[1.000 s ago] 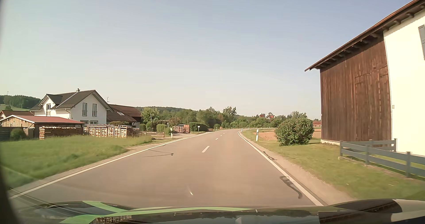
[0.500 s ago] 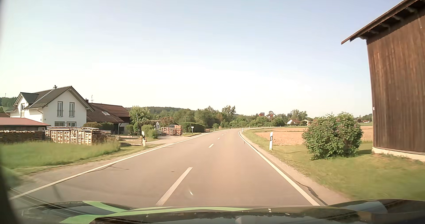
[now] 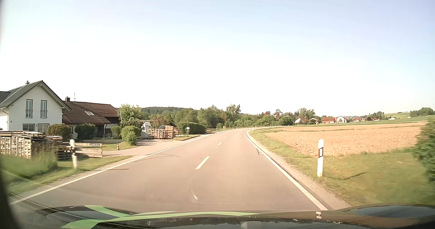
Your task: Follow the waypoints while adhering to traffic rules and regulations
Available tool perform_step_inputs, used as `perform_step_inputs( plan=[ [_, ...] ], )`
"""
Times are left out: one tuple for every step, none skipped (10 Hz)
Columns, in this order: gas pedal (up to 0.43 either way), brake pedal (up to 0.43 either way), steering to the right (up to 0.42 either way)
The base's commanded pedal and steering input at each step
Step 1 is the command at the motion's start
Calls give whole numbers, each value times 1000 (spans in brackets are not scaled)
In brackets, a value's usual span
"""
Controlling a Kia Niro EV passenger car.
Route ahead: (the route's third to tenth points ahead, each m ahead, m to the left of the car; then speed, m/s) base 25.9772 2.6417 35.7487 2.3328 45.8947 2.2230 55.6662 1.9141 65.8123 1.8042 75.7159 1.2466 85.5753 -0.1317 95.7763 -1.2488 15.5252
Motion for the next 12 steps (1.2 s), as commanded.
perform_step_inputs(
  plan=[
    [157,0,0],
    [157,0,0],
    [157,0,0],
    [157,0,0],
    [157,0,0],
    [157,0,0],
    [157,0,0],
    [157,0,0],
    [157,0,0],
    [157,0,0],
    [157,0,0],
    [157,0,0]
  ],
)
